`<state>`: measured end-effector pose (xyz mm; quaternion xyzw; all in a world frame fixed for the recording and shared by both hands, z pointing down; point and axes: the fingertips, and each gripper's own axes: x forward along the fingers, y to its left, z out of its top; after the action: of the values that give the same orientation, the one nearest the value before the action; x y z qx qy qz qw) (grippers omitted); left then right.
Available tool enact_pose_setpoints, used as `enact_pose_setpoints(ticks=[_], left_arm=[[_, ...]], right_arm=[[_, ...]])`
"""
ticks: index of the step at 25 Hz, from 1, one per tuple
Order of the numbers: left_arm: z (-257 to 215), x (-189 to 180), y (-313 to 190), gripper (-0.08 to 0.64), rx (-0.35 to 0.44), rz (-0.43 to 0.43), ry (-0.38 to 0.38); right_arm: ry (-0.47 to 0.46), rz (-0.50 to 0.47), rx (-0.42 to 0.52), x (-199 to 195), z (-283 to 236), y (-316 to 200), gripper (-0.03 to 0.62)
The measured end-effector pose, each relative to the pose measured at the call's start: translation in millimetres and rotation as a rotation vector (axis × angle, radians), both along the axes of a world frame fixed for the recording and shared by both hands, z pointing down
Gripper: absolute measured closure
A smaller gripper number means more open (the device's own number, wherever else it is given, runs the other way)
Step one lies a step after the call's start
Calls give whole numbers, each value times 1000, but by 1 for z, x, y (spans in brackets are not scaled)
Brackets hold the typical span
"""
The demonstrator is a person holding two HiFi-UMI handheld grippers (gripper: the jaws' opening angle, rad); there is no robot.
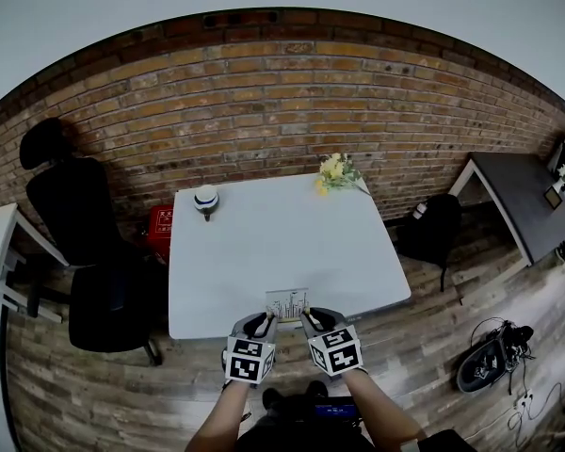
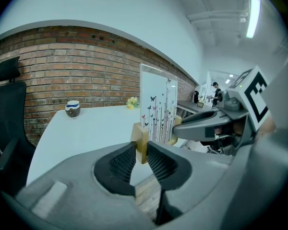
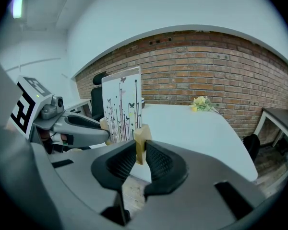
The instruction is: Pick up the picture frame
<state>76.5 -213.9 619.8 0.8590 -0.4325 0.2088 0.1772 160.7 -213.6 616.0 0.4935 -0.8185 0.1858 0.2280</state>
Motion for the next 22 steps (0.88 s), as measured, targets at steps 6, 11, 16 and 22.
enact_pose_setpoints(ticks=[6, 11, 16, 22], left_arm=[[-5, 17, -1, 480, 11, -19, -6], [-11, 28, -2, 480, 23, -29, -14], [-14, 37, -5, 480, 31, -32, -21], [-18, 42, -5, 480, 33, -38, -28]], right_arm=[[-11, -16, 13, 17, -5, -2, 523], [-24, -26, 25, 28, -11, -4, 523], [-31, -27, 33, 37, -13, -7, 523], [-35, -33, 34, 42, -16, -8, 523]])
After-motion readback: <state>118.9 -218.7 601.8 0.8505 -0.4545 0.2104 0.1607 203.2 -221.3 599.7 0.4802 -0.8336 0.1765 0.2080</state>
